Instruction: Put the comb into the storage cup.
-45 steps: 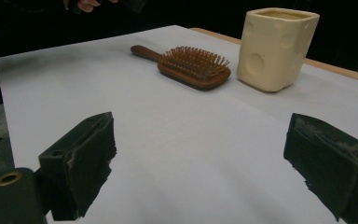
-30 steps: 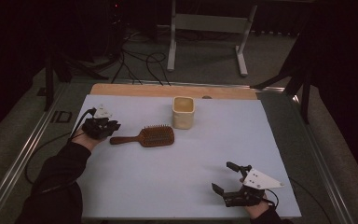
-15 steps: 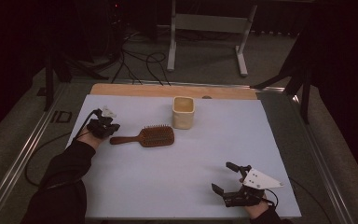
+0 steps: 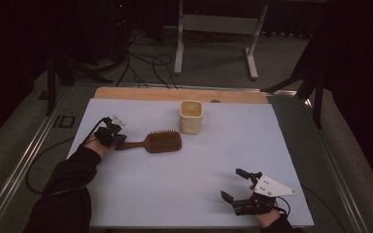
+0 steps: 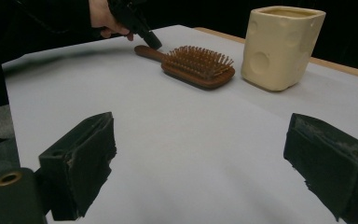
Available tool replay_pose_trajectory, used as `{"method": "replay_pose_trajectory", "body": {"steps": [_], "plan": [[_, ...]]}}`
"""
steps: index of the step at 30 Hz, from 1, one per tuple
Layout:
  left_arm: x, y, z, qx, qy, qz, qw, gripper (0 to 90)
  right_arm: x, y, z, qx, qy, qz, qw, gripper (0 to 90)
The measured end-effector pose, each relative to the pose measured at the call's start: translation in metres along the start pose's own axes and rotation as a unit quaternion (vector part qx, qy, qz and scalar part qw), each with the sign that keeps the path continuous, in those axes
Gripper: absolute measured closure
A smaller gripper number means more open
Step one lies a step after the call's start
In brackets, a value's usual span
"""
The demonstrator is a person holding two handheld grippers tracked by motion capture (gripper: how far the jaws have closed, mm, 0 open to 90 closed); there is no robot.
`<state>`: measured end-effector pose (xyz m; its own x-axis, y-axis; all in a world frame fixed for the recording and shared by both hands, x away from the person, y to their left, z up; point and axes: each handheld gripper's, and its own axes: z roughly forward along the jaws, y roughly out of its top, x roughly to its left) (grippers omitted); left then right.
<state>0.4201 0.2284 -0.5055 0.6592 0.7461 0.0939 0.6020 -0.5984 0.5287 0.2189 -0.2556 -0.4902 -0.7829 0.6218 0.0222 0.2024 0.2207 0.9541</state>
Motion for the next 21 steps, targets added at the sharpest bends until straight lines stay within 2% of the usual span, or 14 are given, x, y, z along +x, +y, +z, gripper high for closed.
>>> {"method": "replay_pose_trajectory", "body": {"steps": [12, 21], "plan": [[-0.009, -0.008, -0.007, 0.007, -0.016, 0.01, 0.9998, 90.0, 0.0, 0.0, 0.0, 0.002, -0.001, -0.001, 1.0, 8.6], [-0.023, -0.012, -0.015, 0.017, -0.025, 0.03, 0.9991, 90.0, 0.001, 0.001, -0.001, 0.001, -0.001, -0.002, 1.0, 8.6]]}}
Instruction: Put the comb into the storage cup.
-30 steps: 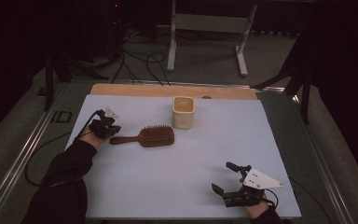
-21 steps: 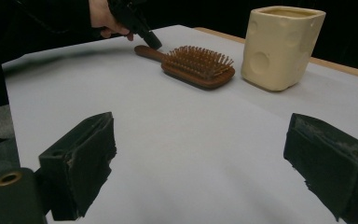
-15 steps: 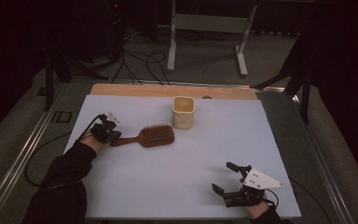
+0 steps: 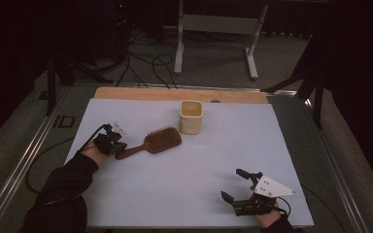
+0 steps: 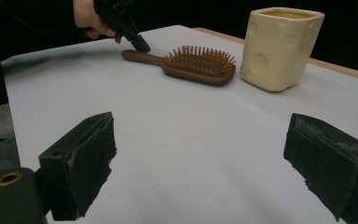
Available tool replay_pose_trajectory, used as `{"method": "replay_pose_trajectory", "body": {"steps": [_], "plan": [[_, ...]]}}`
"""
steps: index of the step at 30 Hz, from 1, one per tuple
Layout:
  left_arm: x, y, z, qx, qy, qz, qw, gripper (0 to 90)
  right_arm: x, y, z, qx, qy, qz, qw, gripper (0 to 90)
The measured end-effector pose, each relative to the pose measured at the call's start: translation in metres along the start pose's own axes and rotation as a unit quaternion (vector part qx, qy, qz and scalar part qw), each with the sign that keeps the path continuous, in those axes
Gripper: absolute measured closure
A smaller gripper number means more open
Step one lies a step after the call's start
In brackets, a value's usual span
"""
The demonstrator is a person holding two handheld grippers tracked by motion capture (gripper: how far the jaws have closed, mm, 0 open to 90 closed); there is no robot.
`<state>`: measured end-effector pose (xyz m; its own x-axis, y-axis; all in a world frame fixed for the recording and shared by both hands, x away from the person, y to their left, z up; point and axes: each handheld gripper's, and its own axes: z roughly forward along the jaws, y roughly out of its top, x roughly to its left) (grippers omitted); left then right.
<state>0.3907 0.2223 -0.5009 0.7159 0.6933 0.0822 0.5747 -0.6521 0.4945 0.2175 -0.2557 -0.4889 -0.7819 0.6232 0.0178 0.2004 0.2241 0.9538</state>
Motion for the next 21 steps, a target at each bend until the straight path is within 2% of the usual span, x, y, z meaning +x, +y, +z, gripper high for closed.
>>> {"method": "replay_pose_trajectory", "body": {"steps": [6, 21], "plan": [[-0.008, -0.001, -0.002, 0.008, -0.005, 0.006, 0.9999, 90.0, 0.0, 0.0, 0.0, 0.0, 0.0, 0.001, 1.0, 8.6], [-0.022, -0.001, -0.005, 0.022, -0.033, 0.026, 0.9988, 90.0, 0.001, 0.001, 0.0, 0.001, -0.001, 0.0, 1.0, 8.6]]}}
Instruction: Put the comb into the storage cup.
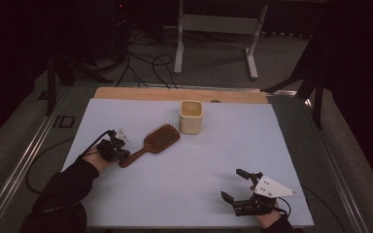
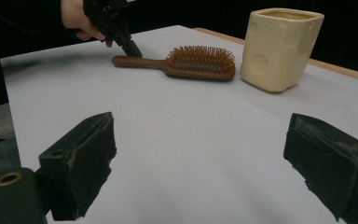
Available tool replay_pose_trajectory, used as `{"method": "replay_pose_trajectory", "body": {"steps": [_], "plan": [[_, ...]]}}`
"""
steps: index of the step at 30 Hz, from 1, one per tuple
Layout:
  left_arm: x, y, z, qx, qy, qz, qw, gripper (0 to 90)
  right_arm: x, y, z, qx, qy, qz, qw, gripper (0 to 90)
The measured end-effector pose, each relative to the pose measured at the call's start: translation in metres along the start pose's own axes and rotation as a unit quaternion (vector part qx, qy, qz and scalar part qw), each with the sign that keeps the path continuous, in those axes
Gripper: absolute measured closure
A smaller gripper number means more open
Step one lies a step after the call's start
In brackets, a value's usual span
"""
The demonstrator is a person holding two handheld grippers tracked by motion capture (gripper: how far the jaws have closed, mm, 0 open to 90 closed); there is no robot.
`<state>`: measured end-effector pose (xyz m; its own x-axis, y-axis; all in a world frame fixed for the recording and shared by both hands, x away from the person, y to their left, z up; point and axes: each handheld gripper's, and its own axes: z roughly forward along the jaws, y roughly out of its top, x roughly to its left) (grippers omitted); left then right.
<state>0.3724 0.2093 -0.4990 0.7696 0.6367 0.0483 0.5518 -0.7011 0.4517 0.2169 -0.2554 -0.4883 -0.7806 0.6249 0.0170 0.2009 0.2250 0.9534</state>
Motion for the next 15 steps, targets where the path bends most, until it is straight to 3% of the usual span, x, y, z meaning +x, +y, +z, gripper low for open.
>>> {"method": "replay_pose_trajectory", "body": {"steps": [2, 6, 9, 15], "plan": [[-0.0026, -0.0001, -0.0001, -0.003, 0.0, 0.002, 1.0, 90.0, 0.0, -0.0001, 0.0002, 0.0, 0.001, 0.0, 1.0, 8.6], [-0.0049, 0.0008, -0.0007, 0.003, -0.02, 0.002, 0.9998, 90.0, 0.0004, 0.0, 0.0004, 0.002, 0.001, -0.002, 1.0, 8.6], [-0.0052, 0.0018, -0.0012, 0.006, -0.015, 0.006, 0.9999, 90.0, 0.0003, 0.0001, 0.0004, 0.001, 0.0, -0.003, 1.0, 8.6], [-0.0001, 0.0022, -0.0072, 0.0, 0.0, -0.01, 0.9999, 90.0, 0.0004, 0.0003, -0.0001, 0.001, -0.001, -0.001, 1.0, 8.6]]}}
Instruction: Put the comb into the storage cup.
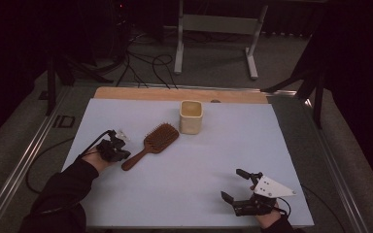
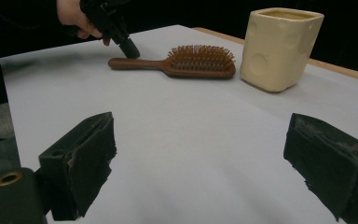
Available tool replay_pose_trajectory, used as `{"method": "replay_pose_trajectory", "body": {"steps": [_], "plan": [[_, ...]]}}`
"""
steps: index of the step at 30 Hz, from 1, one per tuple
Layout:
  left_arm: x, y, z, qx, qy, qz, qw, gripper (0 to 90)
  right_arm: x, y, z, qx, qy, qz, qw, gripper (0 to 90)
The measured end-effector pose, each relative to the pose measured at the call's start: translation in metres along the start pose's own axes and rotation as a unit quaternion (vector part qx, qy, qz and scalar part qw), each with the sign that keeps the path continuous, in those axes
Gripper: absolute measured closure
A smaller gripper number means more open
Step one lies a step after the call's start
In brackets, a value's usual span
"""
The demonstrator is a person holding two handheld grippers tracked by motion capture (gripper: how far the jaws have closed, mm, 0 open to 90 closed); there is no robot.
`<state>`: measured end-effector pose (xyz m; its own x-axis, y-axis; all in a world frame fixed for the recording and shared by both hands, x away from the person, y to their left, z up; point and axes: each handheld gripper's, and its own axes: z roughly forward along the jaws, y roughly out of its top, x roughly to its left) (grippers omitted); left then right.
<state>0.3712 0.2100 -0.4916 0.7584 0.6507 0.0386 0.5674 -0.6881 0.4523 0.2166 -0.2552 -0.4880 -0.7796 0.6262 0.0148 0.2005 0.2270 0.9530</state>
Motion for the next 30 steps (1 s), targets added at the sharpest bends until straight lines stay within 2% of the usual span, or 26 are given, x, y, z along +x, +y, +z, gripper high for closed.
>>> {"method": "replay_pose_trajectory", "body": {"steps": [4, 8, 10, 17, 19, 20, 24, 30], "plan": [[0.001, 0.001, -0.004, 0.004, 0.0, -0.005, 1.0, 90.0, 0.0, 0.0, 0.0, 0.001, 0.001, -0.002, 1.0, 8.6], [0.0, 0.005, -0.01, -0.001, 0.002, -0.027, 0.9996, 89.7, 0.0, 0.0, 0.0, 0.0, 0.0, -0.002, 1.0, 8.6], [0.0, 0.007, -0.013, 0.003, -0.001, -0.038, 0.9993, 86.1, 0.0, 0.0, 0.001, 0.0, 0.0, -0.002, 1.0, 8.6], [-0.003, 0.015, -0.019, 0.02, -0.015, -0.045, 0.9987, 78.0, 0.0, 0.0, 0.001, 0.0, 0.001, 0.002, 1.0, 8.6], [-0.004, 0.018, -0.019, 0.028, -0.018, -0.039, 0.9987, 73.6, 0.0, 0.0, 0.001, 0.0, 0.002, 0.002, 1.0, 8.6], [-0.005, 0.018, -0.019, 0.028, -0.019, -0.043, 0.9985, 69.8, 0.0, 0.0, 0.001, -0.001, 0.001, 0.003, 1.0, 8.6], [-0.006, 0.022, -0.018, 0.043, -0.022, -0.046, 0.9978, 65.0, 0.0, 0.0, 0.001, -0.001, 0.002, 0.002, 1.0, 8.7], [-0.008, 0.029, -0.019, 0.059, -0.026, -0.045, 0.9969, 49.3, -0.001, 0.0, 0.001, -0.001, 0.001, 0.003, 1.0, 8.6]]}}
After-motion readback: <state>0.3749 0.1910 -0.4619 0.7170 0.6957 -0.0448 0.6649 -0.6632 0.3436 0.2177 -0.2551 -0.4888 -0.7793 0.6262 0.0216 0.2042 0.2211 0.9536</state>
